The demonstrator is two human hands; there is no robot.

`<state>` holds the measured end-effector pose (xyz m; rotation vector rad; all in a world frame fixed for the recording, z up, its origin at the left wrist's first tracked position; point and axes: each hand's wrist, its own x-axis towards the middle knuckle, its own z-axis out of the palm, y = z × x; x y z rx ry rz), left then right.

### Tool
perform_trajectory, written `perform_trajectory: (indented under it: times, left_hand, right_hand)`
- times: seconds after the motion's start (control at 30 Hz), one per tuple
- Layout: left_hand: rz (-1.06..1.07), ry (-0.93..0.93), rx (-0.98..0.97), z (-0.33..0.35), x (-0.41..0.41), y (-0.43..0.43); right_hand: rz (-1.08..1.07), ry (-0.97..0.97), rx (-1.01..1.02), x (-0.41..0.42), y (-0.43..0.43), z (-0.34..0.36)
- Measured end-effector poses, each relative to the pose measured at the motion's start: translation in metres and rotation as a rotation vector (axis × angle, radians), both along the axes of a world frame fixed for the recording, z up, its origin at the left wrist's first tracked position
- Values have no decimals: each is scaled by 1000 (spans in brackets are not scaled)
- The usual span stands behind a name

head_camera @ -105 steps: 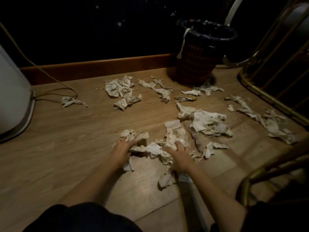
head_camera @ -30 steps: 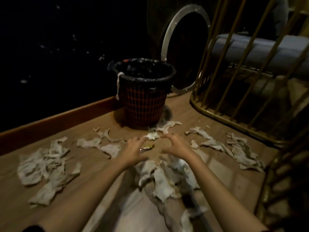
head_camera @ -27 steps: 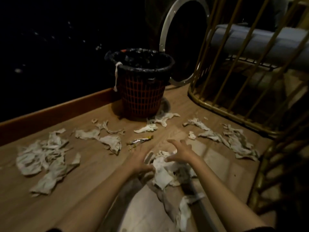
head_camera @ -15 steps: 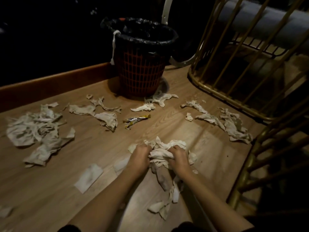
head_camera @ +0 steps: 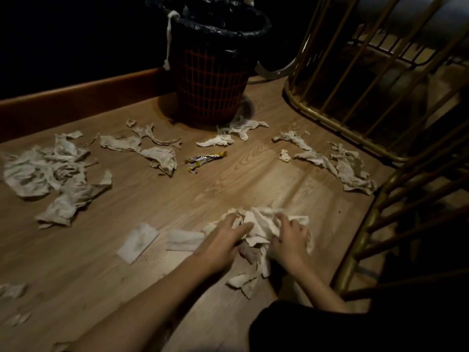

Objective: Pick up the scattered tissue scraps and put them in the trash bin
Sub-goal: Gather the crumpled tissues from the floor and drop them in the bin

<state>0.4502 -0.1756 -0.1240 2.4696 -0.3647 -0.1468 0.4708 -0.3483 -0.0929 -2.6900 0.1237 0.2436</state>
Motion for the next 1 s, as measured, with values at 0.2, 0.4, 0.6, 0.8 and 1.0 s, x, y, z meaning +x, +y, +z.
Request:
perform_trajectory:
  times: [0.2, 0.4, 0.6, 0.8, 1.0]
  left_hand:
    - [-24, 19, 188, -7, -19, -3]
    - [143, -31, 32, 4, -21, 77]
    - [300, -71, 214, 23, -40, 155]
    - [327, -138, 309, 32, -65, 195]
    - [436, -62, 301, 33, -86, 246]
  right_hand:
    - [200, 170, -142, -45, 4, -19]
    - [302, -65, 74, -28, 25, -29]
    - [268, -214, 170, 39, 70, -2]
    - [464, -275, 137, 60, 131, 30]
    - [843, 40, 87, -33, 152, -1]
